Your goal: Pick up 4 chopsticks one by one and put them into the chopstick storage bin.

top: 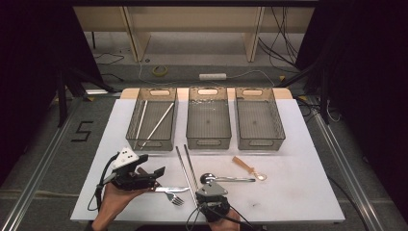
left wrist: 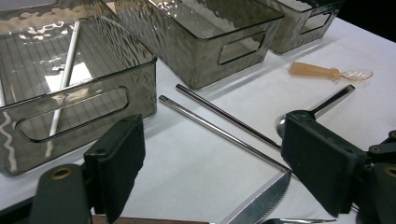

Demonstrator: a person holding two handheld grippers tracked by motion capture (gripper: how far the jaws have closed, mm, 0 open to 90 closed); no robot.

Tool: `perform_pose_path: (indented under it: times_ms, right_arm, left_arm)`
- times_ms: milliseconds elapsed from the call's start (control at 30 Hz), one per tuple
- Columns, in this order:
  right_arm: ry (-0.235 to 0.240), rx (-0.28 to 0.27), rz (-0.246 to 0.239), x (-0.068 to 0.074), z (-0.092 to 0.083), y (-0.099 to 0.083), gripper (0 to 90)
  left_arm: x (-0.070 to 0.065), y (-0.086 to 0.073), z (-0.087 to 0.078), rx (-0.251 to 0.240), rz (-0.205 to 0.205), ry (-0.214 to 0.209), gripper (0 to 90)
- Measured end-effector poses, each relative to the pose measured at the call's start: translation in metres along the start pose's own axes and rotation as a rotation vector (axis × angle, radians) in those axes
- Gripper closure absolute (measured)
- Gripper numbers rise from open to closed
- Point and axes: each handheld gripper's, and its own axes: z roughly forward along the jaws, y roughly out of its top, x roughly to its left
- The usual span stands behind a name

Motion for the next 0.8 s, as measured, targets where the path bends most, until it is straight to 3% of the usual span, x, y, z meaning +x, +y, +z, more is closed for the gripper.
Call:
perform_pose_path:
  times_ms: [600,733,800]
  right_arm:
    - [0.01,0.014,0.026,-0.011,-0.003,0.004,87.3]
    - [0.015,0.016,0.022,-0.016,-0.005,0.007,87.4]
    - [0.019,0.017,0.019,-0.019,-0.007,0.01,87.5]
  left_arm:
    - [-0.003,0.001,0.004,0.015,0.02,-0.023,21.5]
    - [-0.007,0.003,0.012,0.054,0.069,-0.07,22.8]
    - [-0.011,0.004,0.02,0.092,0.123,-0.109,23.8]
